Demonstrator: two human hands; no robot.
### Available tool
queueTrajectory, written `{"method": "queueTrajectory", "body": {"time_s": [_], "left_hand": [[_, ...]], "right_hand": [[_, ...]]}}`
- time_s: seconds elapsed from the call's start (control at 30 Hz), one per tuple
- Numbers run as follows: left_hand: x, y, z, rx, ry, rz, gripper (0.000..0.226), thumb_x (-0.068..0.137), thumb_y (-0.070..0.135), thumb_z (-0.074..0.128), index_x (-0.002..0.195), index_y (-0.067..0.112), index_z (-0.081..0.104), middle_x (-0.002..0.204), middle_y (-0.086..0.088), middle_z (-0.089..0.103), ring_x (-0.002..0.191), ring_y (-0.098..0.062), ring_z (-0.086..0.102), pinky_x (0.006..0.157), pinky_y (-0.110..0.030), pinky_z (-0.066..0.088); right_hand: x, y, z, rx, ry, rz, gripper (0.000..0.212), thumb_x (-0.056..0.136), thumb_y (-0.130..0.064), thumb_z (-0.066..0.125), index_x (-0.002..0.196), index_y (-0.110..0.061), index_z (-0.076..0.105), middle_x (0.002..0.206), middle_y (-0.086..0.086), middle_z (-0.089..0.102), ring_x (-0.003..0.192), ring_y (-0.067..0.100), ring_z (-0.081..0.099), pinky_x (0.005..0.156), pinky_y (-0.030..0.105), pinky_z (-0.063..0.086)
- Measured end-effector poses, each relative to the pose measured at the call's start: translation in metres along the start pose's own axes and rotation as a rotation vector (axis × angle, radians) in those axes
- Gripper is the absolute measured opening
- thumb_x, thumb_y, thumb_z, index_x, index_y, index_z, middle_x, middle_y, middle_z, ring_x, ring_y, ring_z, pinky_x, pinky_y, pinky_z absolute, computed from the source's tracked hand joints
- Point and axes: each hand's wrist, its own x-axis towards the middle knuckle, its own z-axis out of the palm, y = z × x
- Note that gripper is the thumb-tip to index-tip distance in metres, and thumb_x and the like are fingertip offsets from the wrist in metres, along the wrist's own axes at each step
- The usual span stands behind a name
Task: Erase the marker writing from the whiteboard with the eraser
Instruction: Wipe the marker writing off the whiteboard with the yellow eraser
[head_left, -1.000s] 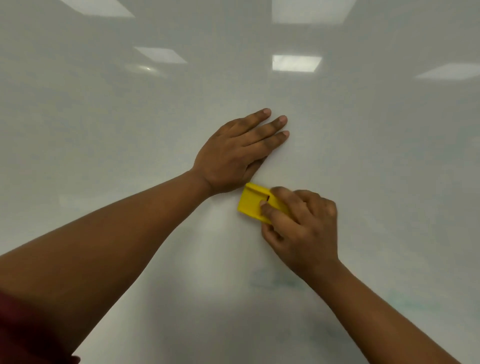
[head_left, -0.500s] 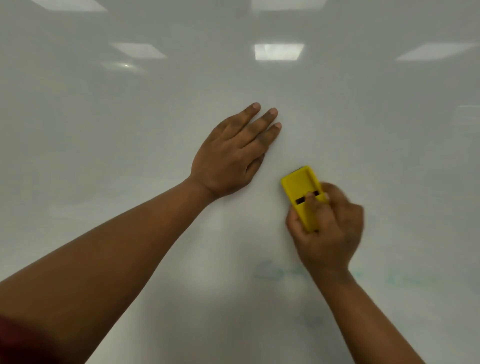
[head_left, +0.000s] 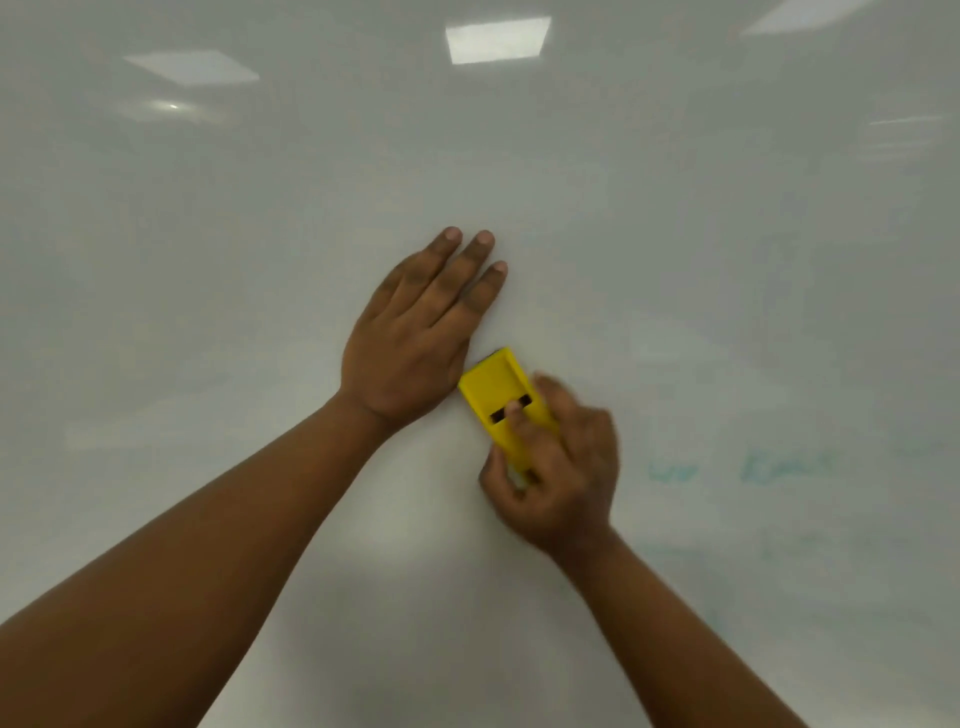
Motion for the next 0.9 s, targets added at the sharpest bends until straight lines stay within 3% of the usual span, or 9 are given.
{"method": "queueTrajectory", "body": {"time_s": [0.1,0.3,0.43,0.53,0.6,0.7,0.73,0.8,0.9], "left_hand": [[-0.001,0.001,0.001,-0.001,0.002,-0.007,0.047,0.100,0.002,0.049,0.146,0.008,0.053,0.155,-0.013,0.046,0.146,-0.033,0.040,0.117,-0.044,0.039],[-0.002,0.002,0.004,-0.002,0.017,-0.008,0.048,0.100,0.003,0.050,0.147,0.009,0.053,0.155,-0.012,0.046,0.147,-0.032,0.040,0.117,-0.044,0.038],[-0.005,0.001,0.005,-0.006,0.013,-0.002,0.051,0.097,-0.001,0.051,0.148,0.008,0.051,0.156,-0.013,0.045,0.147,-0.033,0.038,0.116,-0.047,0.039],[-0.006,0.004,0.003,0.009,0.008,0.016,0.054,0.094,-0.004,0.052,0.148,0.006,0.051,0.155,-0.014,0.045,0.147,-0.034,0.039,0.116,-0.046,0.039],[-0.005,0.006,0.003,0.018,0.007,0.034,0.056,0.093,-0.006,0.053,0.147,0.005,0.051,0.155,-0.015,0.046,0.146,-0.034,0.041,0.117,-0.045,0.039],[-0.008,0.005,0.005,0.027,0.022,0.038,0.056,0.092,-0.006,0.053,0.147,0.005,0.051,0.154,-0.015,0.046,0.145,-0.034,0.041,0.115,-0.045,0.040],[-0.008,0.003,0.005,0.032,0.025,0.037,0.056,0.092,-0.005,0.053,0.148,0.006,0.051,0.155,-0.014,0.046,0.146,-0.034,0.041,0.115,-0.046,0.040],[-0.008,0.000,0.006,0.032,0.026,0.036,0.057,0.093,-0.005,0.051,0.149,0.006,0.049,0.156,-0.014,0.045,0.146,-0.033,0.040,0.115,-0.046,0.039],[-0.009,0.003,0.006,0.013,0.027,0.028,0.053,0.096,-0.005,0.051,0.148,0.006,0.050,0.155,-0.015,0.046,0.146,-0.035,0.040,0.115,-0.048,0.040]], "right_hand": [[-0.009,0.006,-0.012,0.045,-0.061,-0.008,0.046,0.077,-0.023,0.076,0.121,-0.016,0.064,0.129,0.020,0.064,0.084,0.039,0.067,0.070,0.043,0.050],[-0.011,0.028,-0.022,0.018,0.164,0.266,0.038,0.084,-0.028,0.079,0.118,-0.017,0.067,0.128,0.013,0.053,0.083,0.037,0.062,0.067,0.040,0.053],[-0.043,-0.016,0.003,0.041,0.000,0.167,0.041,0.084,-0.033,0.080,0.118,-0.017,0.065,0.122,0.014,0.056,0.084,0.035,0.060,0.069,0.040,0.050],[-0.050,-0.005,-0.005,0.023,-0.041,0.130,0.039,0.085,-0.040,0.077,0.115,-0.020,0.063,0.122,0.012,0.054,0.082,0.032,0.057,0.067,0.040,0.049],[-0.053,0.013,-0.015,-0.013,0.022,0.222,0.038,0.088,-0.045,0.071,0.113,-0.018,0.061,0.122,0.011,0.050,0.093,0.027,0.056,0.073,0.039,0.050],[-0.051,0.012,-0.011,0.028,0.166,0.514,0.041,0.087,-0.044,0.070,0.113,-0.015,0.058,0.125,0.011,0.044,0.115,0.008,0.048,0.083,0.036,0.049],[-0.050,0.000,-0.003,0.042,0.156,0.540,0.040,0.088,-0.044,0.069,0.114,-0.015,0.057,0.125,0.011,0.044,0.116,0.012,0.048,0.083,0.038,0.049],[-0.054,-0.028,0.015,0.050,0.041,0.418,0.037,0.093,-0.045,0.065,0.116,-0.016,0.056,0.125,0.012,0.044,0.108,0.027,0.052,0.079,0.040,0.051],[-0.066,-0.035,0.012,0.042,-0.062,0.235,0.038,0.096,-0.046,0.063,0.119,-0.016,0.056,0.126,0.013,0.047,0.102,0.030,0.054,0.071,0.039,0.052]]}}
